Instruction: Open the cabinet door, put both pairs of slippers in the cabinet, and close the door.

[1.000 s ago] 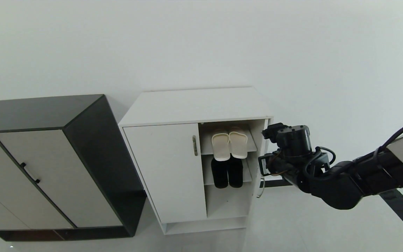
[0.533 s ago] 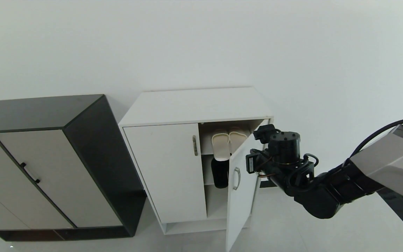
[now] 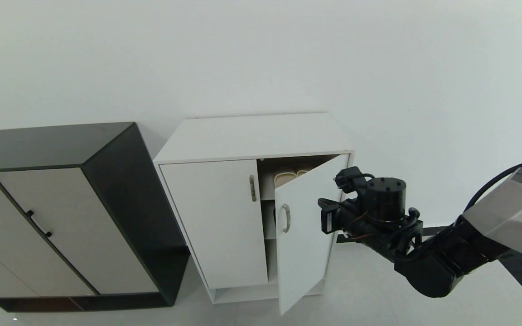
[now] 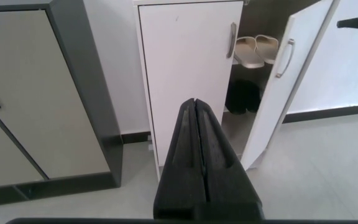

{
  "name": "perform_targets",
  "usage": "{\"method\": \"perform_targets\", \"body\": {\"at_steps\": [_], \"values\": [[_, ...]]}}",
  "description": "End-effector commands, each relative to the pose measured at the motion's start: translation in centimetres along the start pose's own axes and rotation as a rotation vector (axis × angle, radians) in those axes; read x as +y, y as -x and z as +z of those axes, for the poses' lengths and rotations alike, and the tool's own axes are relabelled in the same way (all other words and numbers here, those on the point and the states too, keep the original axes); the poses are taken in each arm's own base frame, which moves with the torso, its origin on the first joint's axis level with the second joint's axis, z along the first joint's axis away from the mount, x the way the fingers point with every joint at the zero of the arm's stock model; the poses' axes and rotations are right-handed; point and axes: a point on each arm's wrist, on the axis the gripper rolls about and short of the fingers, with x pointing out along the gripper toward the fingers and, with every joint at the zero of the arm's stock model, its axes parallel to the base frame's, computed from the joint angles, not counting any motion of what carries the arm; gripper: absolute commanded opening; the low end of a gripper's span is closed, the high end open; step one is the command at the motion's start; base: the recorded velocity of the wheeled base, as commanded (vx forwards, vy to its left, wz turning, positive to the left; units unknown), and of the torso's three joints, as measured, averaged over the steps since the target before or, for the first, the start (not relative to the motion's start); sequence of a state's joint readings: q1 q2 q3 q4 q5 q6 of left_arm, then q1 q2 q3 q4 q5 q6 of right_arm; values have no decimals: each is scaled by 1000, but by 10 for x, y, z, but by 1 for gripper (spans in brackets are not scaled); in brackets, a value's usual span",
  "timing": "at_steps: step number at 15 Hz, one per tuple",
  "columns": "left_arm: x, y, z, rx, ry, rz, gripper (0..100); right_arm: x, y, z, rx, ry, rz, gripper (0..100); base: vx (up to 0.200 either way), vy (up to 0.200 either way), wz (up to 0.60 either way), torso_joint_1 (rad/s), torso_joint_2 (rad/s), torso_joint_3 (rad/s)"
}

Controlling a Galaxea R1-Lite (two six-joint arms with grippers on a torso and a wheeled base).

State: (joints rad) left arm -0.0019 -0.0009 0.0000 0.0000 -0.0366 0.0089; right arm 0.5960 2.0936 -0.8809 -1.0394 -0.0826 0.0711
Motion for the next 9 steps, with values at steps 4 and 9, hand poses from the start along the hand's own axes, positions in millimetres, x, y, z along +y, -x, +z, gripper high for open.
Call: {"method": "perform_targets", "body": {"at_steps": [4, 9], "values": [[0, 0, 0, 1, 0, 0, 0, -7, 26, -8, 59, 2, 95, 0, 100, 0, 0, -1, 2, 1], [0, 0, 0, 1, 0, 0, 0, -7, 27, -10, 68, 4, 96, 0, 200, 0, 0, 1, 7, 6]]}}
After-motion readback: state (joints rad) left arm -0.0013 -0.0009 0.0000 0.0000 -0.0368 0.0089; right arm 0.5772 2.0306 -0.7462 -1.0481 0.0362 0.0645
